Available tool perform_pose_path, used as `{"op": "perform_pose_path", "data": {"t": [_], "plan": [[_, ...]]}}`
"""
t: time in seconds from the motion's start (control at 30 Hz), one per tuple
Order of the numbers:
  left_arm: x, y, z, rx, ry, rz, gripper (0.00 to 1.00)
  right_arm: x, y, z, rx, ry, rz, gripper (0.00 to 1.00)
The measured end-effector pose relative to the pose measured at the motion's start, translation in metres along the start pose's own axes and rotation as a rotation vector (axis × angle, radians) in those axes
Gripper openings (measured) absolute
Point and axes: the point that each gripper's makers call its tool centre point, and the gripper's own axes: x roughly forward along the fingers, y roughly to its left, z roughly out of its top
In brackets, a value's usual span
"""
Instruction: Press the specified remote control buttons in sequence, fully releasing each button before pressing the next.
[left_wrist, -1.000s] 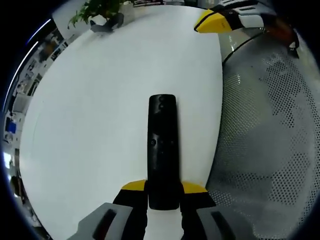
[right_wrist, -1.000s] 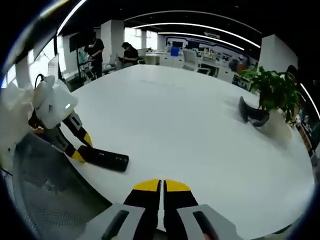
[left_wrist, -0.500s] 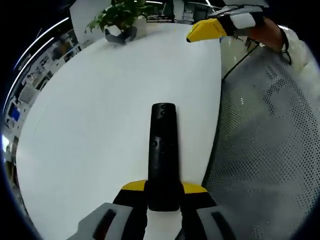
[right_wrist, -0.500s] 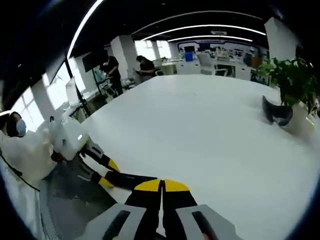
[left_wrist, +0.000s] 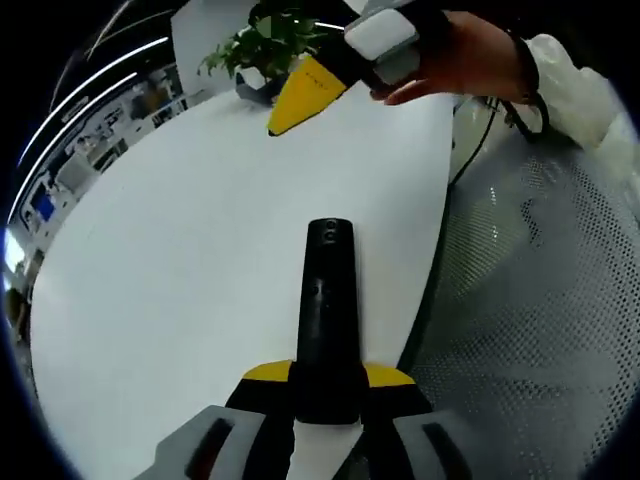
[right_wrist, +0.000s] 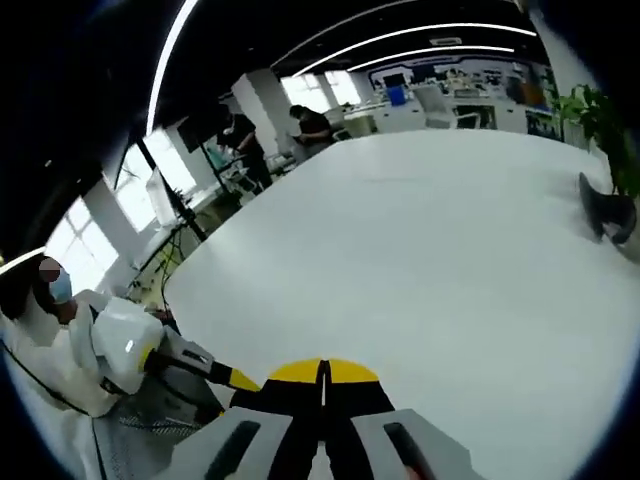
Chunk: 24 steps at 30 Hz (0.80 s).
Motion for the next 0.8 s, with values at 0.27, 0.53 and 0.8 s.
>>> {"op": "perform_pose_path", "data": {"t": [0.27, 0.53, 0.8], "plan": [[0.002, -0.001, 0.002, -0.008, -0.040, 0.001, 0.24, 0.010, -0.005, -0.041, 0.014, 0.065, -0.001, 0.00], [0.002, -0.004, 0.004, 0.025, -0.052, -0.019, 0.24, 0.003, -0.012, -0.040, 0.040, 0.076, -0.008, 0.00], [0.003, -0.007, 0.006, 0.049, -0.070, -0.041, 0.24, 0.006, -0.021, -0.050, 0.040, 0.124, -0.050, 0.00]]}}
